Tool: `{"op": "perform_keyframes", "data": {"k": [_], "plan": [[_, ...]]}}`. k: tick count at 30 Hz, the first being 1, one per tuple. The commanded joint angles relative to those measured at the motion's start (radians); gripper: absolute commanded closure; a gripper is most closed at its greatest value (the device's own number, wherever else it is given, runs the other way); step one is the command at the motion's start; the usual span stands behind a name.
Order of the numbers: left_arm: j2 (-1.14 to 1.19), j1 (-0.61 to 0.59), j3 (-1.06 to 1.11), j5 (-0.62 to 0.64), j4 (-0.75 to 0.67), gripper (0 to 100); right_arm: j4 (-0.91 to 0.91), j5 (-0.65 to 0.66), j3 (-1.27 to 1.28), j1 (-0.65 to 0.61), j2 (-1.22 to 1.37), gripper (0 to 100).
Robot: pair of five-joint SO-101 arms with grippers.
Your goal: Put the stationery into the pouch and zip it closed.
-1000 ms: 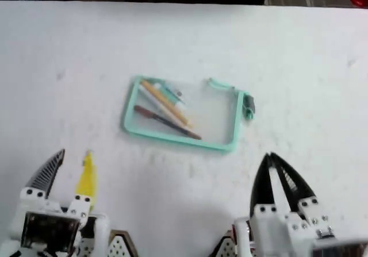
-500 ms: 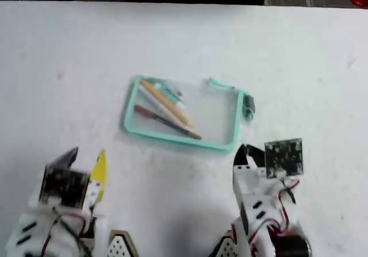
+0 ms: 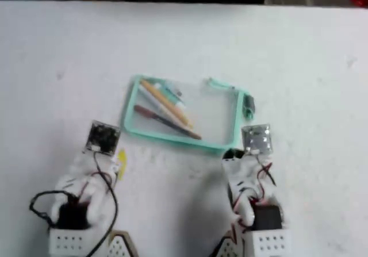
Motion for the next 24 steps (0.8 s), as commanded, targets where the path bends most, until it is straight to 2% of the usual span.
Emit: {"op": "perform_keyframes", "data": {"k": [1,7,12,14,16,18,24], "plan": [[-0.010,-0.007,0.031,0.008,-0.021,80,-0.022,0.005,0.009,0.010,0.002,98.1],[-0.012,-0.002,0.029,0.009,0.198,80,0.047,0.011,0.009,0.005,0.002,98.1],[-0.010,-0.008,0.029,0.014,0.187,82,0.199,0.011,0.009,0.005,0.002,98.1],[-0.010,-0.004,0.029,0.011,0.187,90,0.266,0.012,0.009,0.002,-0.005,98.2],[-0.010,-0.004,0.029,0.011,0.187,99,0.259,0.012,0.009,-0.001,-0.004,98.2],[-0.010,-0.008,0.029,0.014,0.187,96,0.259,0.012,0.009,0.001,-0.004,98.2],[-0.008,-0.008,0.029,0.014,0.187,98,0.259,0.012,0.009,0.001,-0.004,98.2]]}}
